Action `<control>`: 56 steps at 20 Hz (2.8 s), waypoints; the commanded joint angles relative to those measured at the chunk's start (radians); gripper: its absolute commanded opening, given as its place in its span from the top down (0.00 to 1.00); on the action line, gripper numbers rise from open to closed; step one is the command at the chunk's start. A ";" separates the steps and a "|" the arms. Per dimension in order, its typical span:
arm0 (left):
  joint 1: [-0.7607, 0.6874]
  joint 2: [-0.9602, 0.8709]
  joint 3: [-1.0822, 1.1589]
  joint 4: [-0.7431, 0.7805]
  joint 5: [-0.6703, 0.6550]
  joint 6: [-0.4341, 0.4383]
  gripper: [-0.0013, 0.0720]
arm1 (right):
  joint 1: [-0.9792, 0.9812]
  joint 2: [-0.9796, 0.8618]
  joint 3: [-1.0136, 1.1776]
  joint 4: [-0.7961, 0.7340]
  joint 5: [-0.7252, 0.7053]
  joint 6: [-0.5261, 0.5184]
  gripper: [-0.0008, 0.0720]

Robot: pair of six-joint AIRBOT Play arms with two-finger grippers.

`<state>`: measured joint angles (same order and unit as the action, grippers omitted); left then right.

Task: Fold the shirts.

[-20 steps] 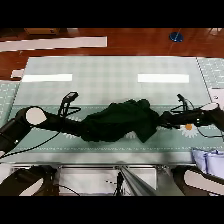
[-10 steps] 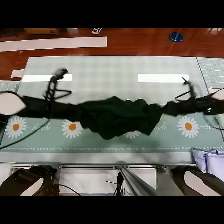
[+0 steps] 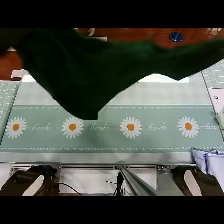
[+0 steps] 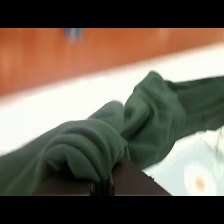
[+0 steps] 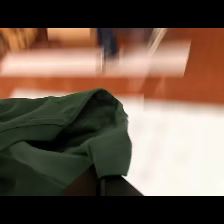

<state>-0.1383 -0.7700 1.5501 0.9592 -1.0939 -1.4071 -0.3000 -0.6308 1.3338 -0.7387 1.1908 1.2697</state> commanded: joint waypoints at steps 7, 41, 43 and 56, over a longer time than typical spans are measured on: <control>0.015 0.073 0.410 -0.017 0.084 0.000 0.93 | -0.003 0.057 0.393 -0.008 -0.157 0.148 0.95; 0.014 -0.725 -0.160 -0.077 0.238 0.069 0.93 | 0.161 -1.039 0.538 -0.521 0.073 0.052 0.95; 0.013 -0.752 -0.160 -0.077 0.309 0.098 0.93 | 0.161 -1.071 0.538 -0.525 -0.024 0.052 0.95; 0.201 -0.779 -0.009 -0.077 -0.204 0.048 0.00 | 0.164 -1.154 0.538 -0.521 0.020 0.037 0.95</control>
<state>-0.0246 -1.5742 1.4712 0.8810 -1.0279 -1.3178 -0.1337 -1.7897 1.8713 -1.2602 1.2102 1.3132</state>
